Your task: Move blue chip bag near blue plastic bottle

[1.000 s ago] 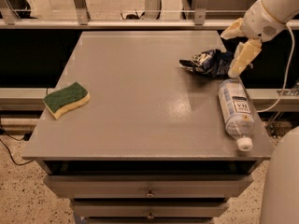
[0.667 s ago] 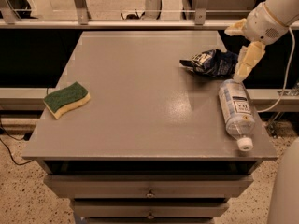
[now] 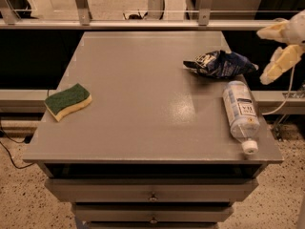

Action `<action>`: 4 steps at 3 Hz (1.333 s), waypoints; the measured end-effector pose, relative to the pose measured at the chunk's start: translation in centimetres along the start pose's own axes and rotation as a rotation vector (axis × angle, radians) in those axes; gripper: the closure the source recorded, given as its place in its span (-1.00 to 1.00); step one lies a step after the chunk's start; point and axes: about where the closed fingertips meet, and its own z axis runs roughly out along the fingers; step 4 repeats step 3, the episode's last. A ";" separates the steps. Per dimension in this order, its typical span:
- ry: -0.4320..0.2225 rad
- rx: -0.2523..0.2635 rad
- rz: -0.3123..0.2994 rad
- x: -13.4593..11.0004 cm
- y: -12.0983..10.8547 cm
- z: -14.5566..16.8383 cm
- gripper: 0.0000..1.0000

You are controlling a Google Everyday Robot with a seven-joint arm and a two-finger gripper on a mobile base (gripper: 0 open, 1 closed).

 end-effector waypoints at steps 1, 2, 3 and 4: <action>-0.138 0.076 0.049 1.5 -0.1 -4.7 -1.00; -0.266 0.140 0.070 2.1 1.3 -9.8 -1.00; -0.276 0.155 0.073 2.0 0.9 -9.8 -1.00; -0.276 0.155 0.073 2.0 0.9 -9.8 -1.00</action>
Offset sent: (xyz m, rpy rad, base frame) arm -0.1067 -0.1179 0.1029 0.3927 -0.2022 -0.1164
